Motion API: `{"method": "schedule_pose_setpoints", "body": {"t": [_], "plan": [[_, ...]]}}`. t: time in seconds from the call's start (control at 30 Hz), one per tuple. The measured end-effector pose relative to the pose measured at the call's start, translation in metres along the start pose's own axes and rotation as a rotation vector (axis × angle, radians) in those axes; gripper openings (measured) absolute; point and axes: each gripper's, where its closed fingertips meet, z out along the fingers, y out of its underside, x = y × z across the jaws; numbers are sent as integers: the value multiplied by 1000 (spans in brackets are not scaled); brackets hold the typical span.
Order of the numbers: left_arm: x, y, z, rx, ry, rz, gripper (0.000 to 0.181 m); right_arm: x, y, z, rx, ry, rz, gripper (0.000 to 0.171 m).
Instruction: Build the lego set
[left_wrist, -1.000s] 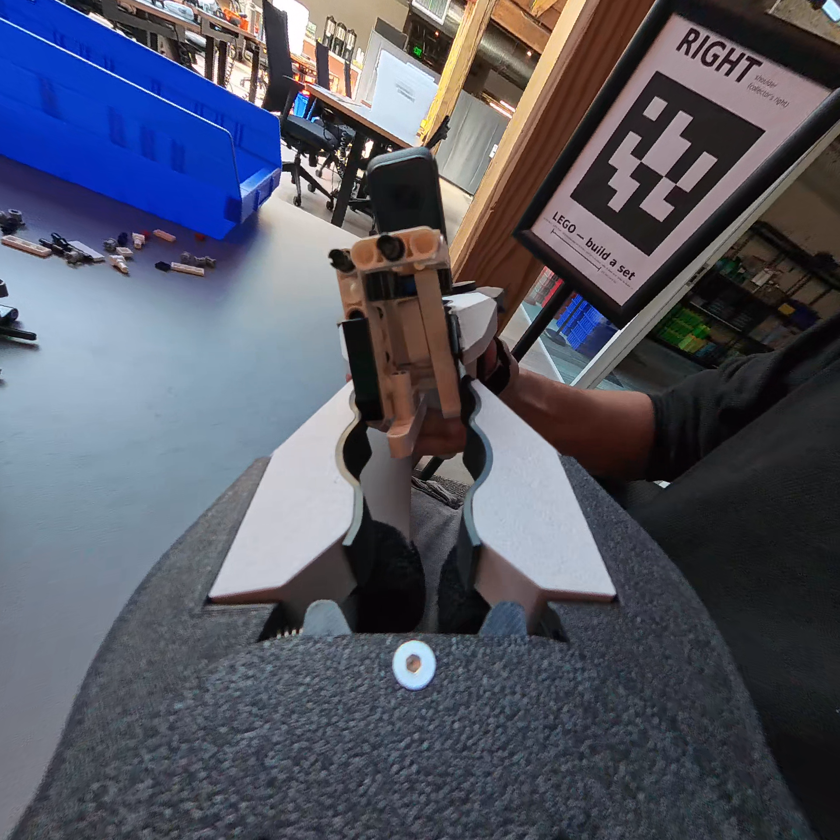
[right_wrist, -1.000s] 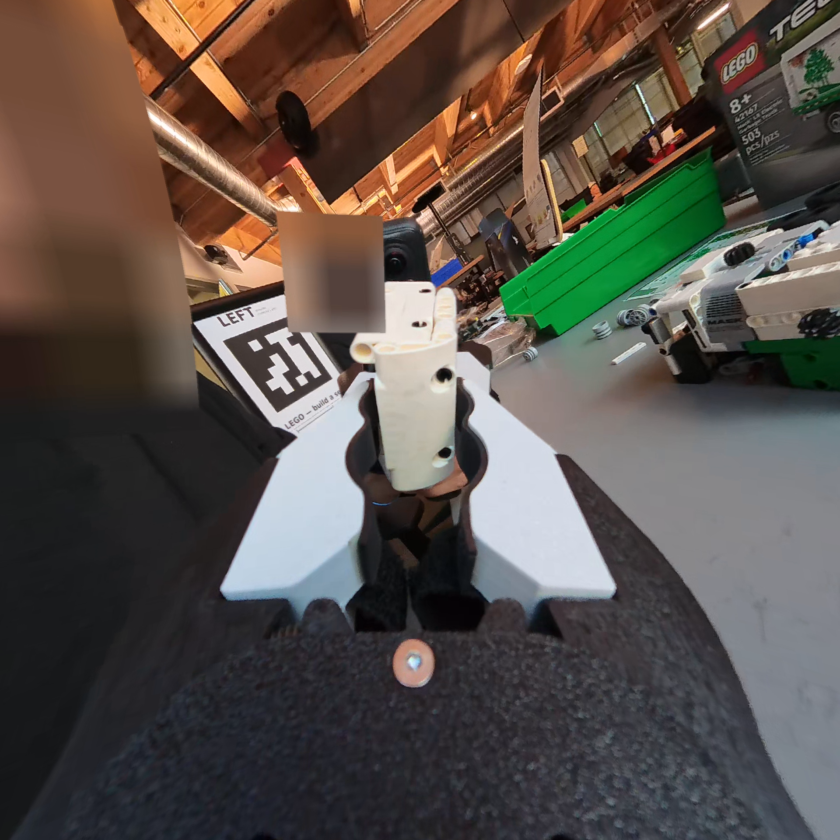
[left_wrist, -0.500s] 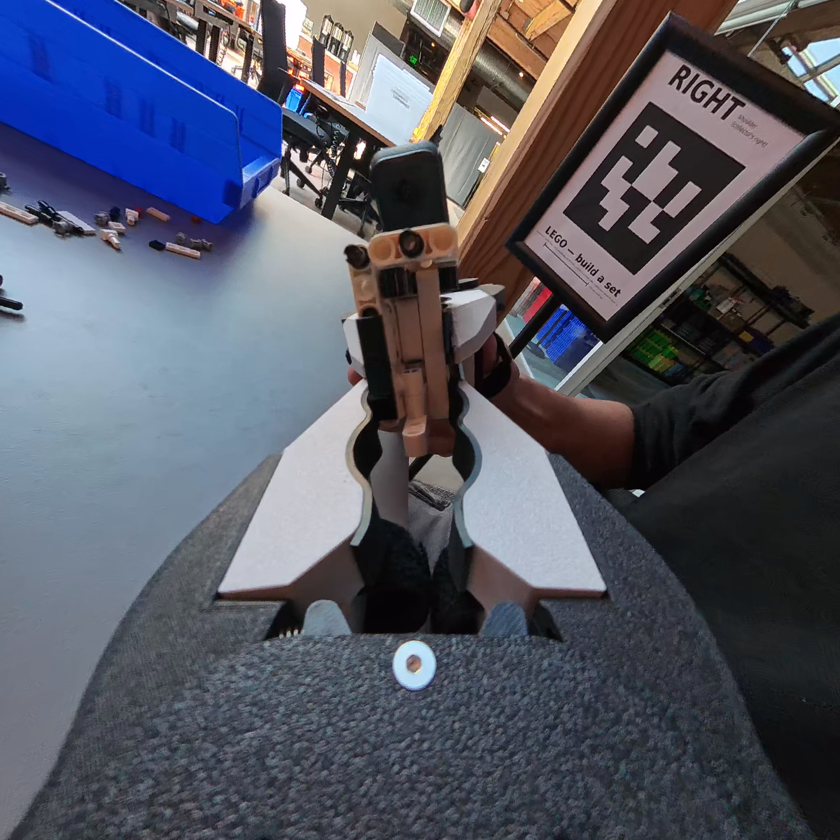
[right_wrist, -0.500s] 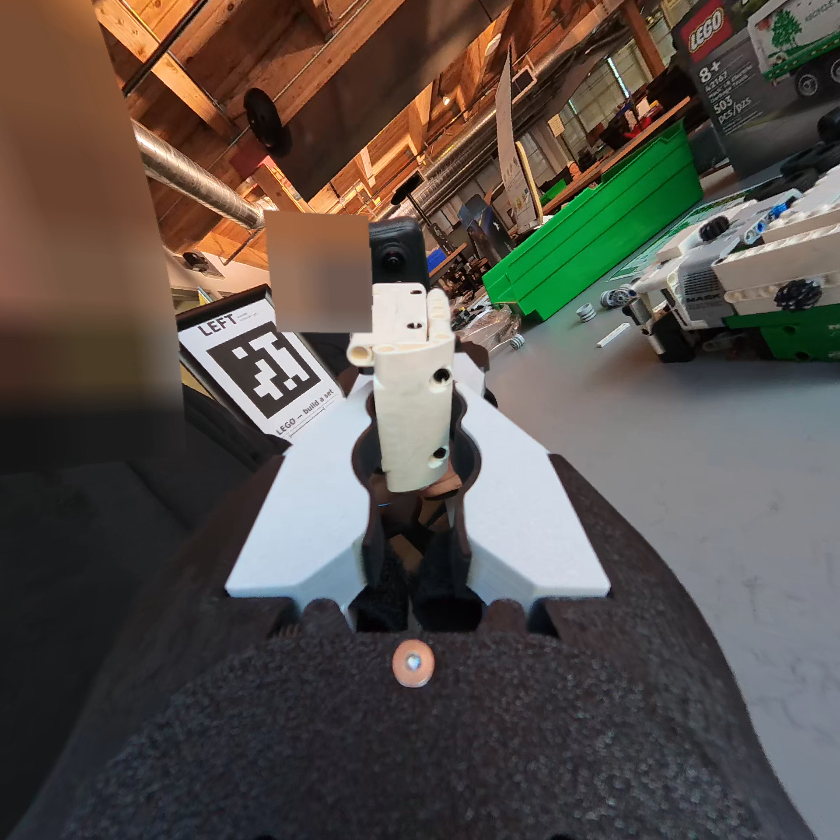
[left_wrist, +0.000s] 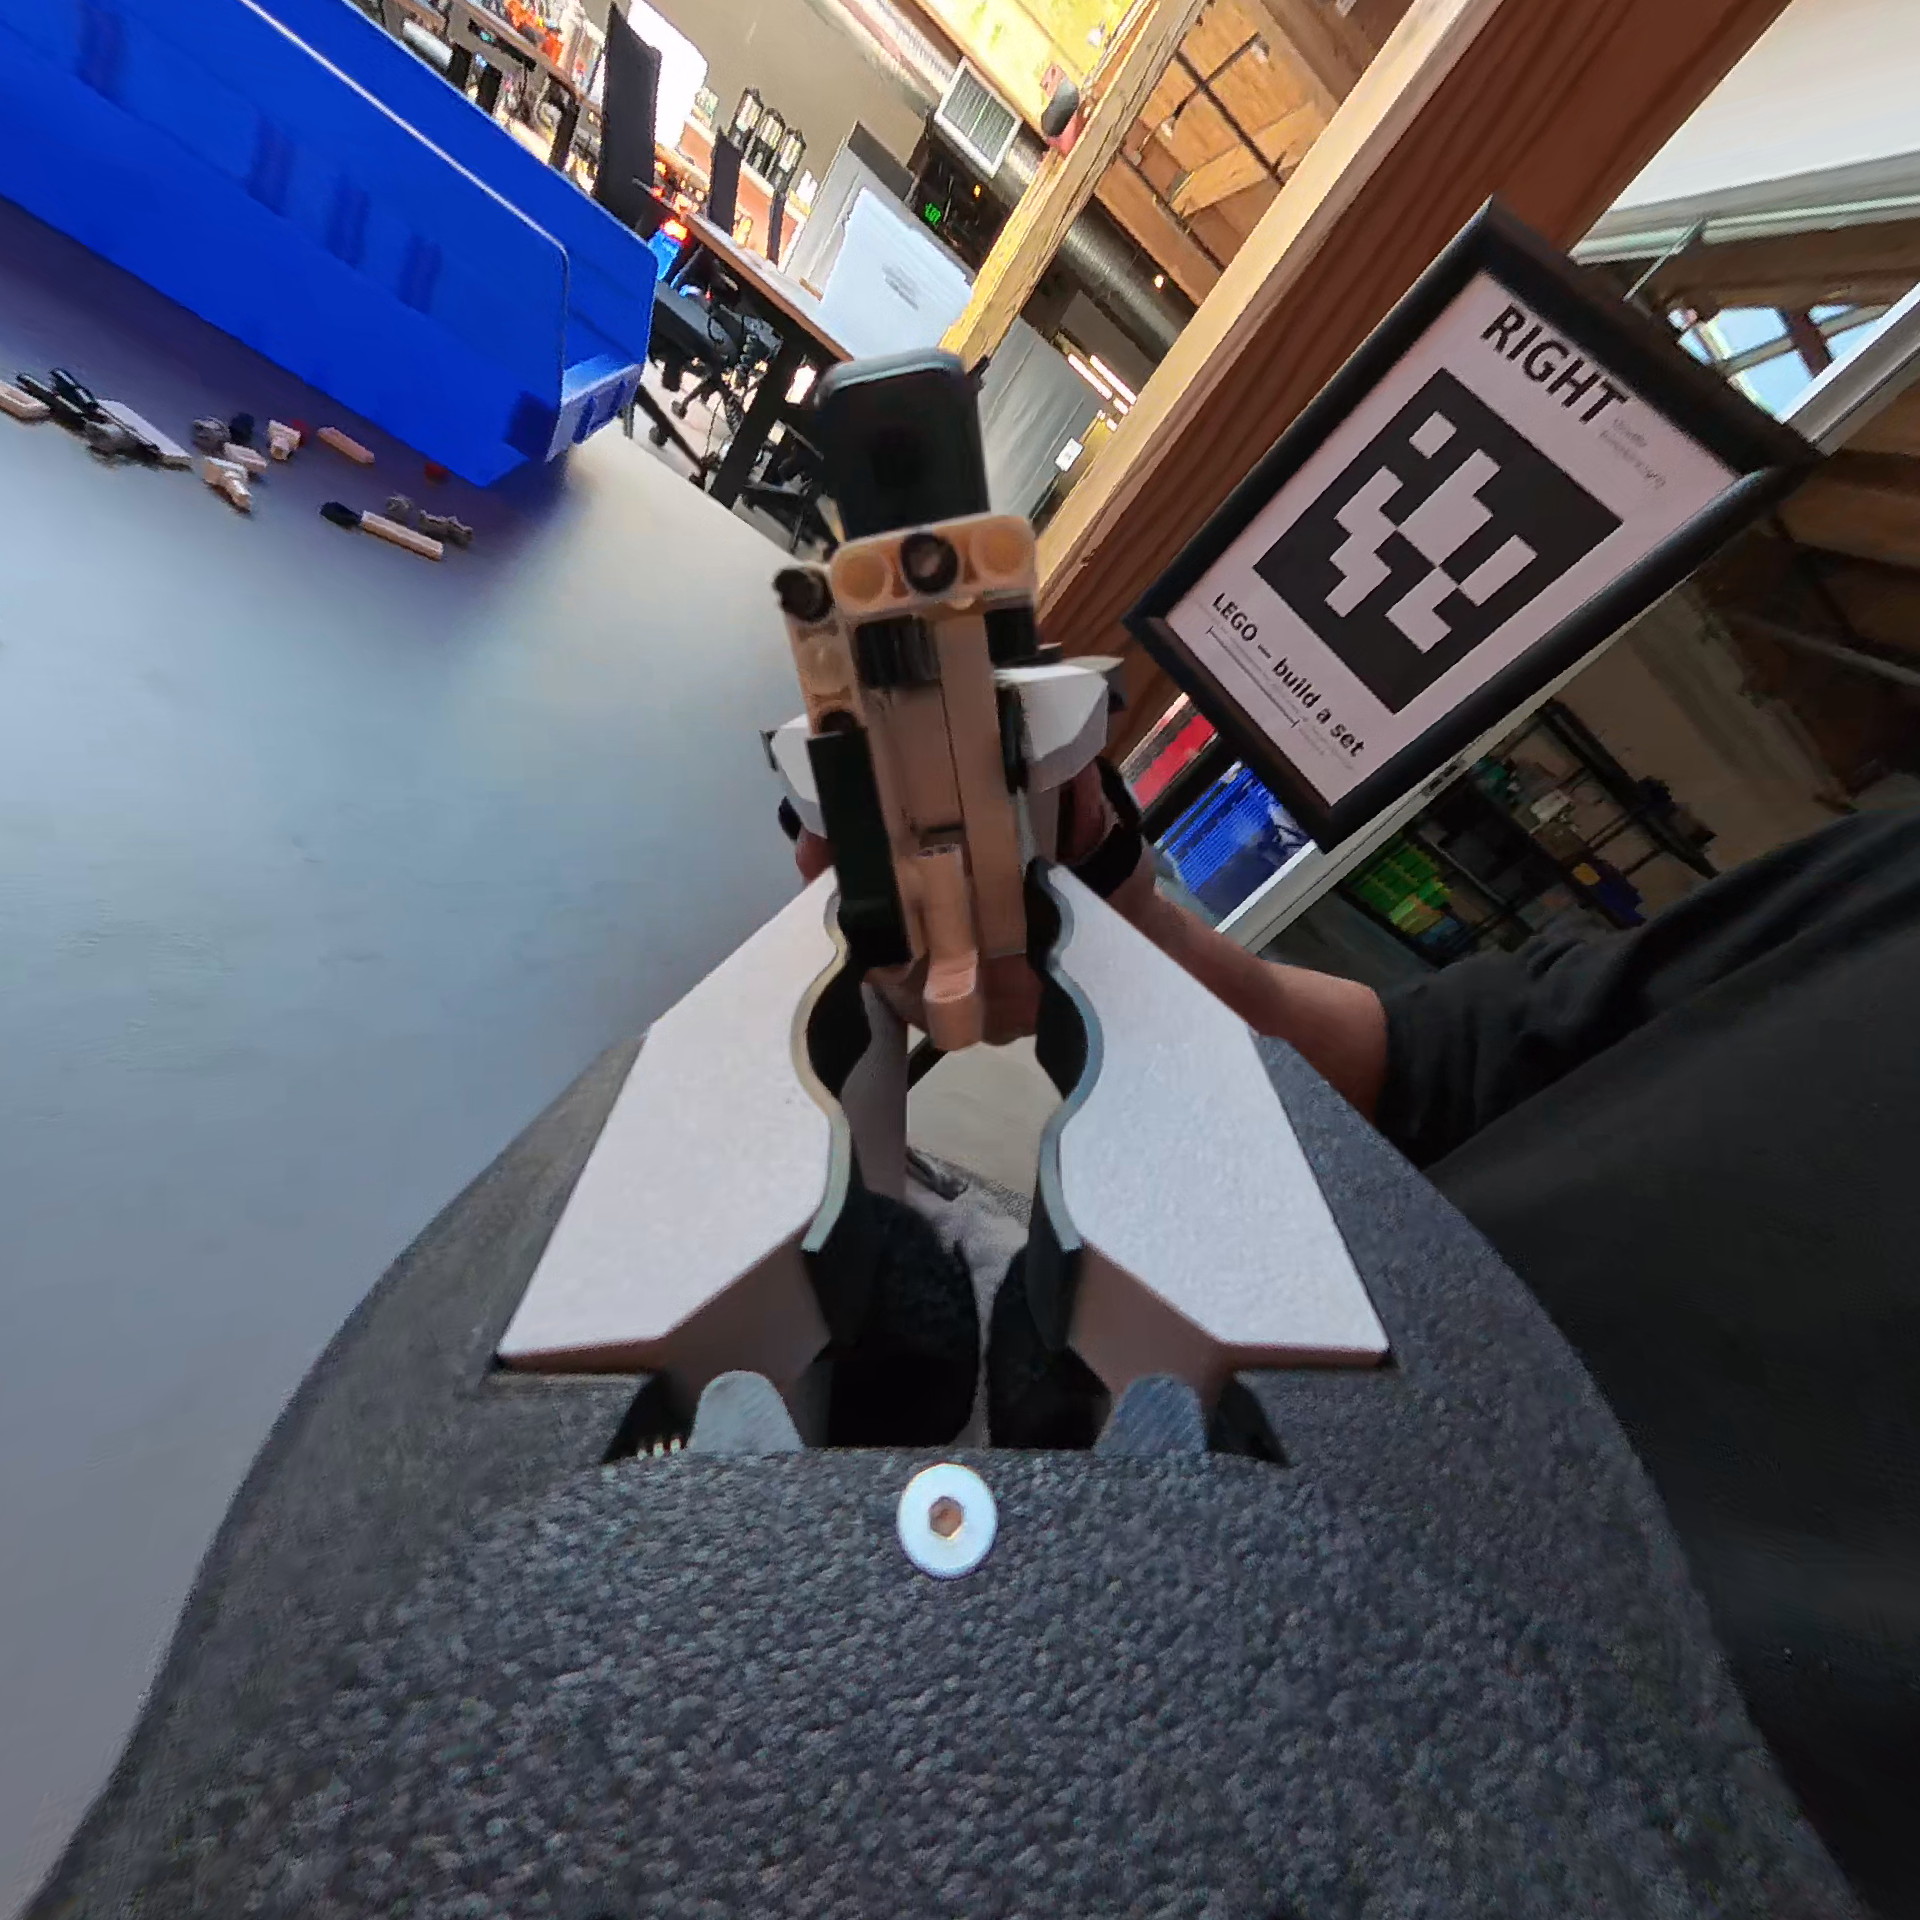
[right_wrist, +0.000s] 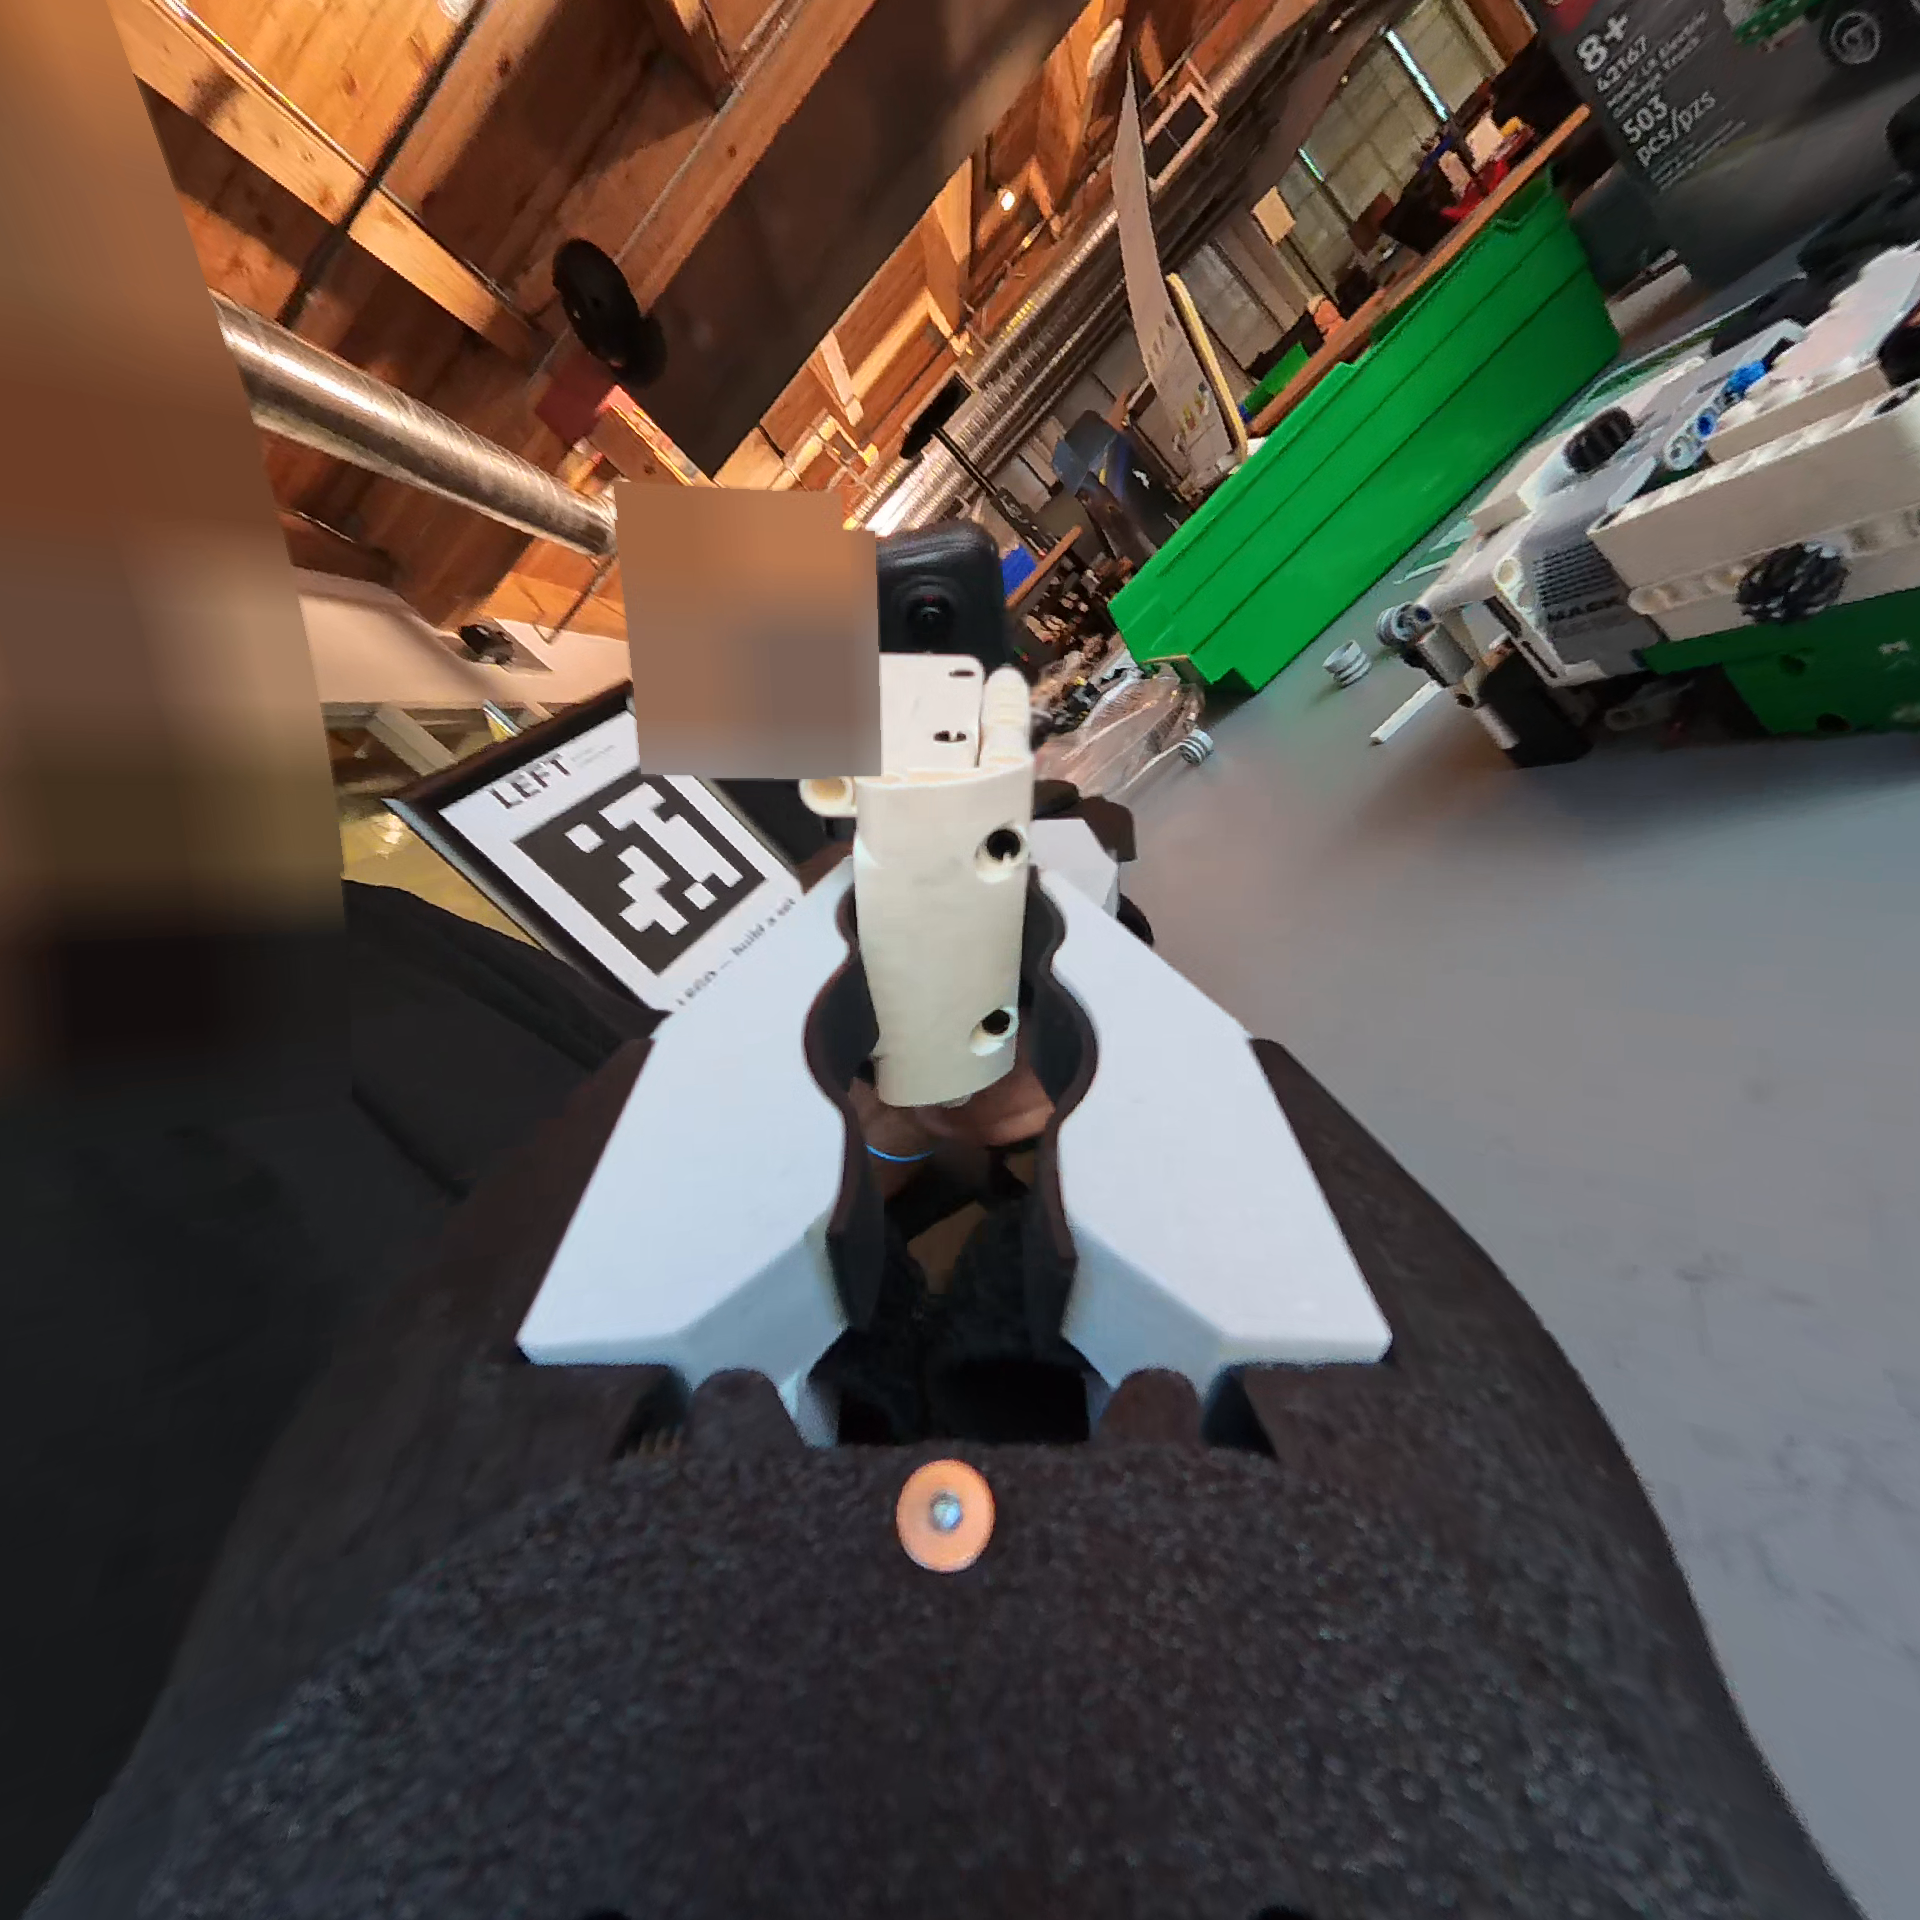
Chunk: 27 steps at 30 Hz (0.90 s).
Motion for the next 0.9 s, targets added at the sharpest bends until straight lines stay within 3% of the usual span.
{"method": "schedule_pose_setpoints", "body": {"t": [0.07, 0.1, 0.27, 0.37, 0.57, 0.67, 0.83, 0.9], "plan": [[-1, 1, -4, -46, -16, 41, 29, 0, 1, 1, -17, 4, 2, 25], [-5, 1, -9, -69, -59, 97, 41, 0, 2, 1, -28, -26, 60, 25], [-30, 0, -46, -274, -395, 723, 96, 8, 21, -3, -212, -74, 379, 25], [-24, 6, -46, -370, -407, 879, 105, 8, 34, 3, -329, -85, 444, 25], [-16, 22, -41, -423, -337, 887, 82, 5, 39, 17, -404, -100, 417, 25], [-26, 16, -43, -406, -396, 838, 76, 13, 30, 20, -358, -65, 383, 25], [-41, 6, -47, -298, -331, 567, 77, 29, 2, 12, -305, 58, 198, 43], [-56, 4, -49, -281, -333, 445, 76, 42, -19, -1, -245, 163, 78, 41]]}}
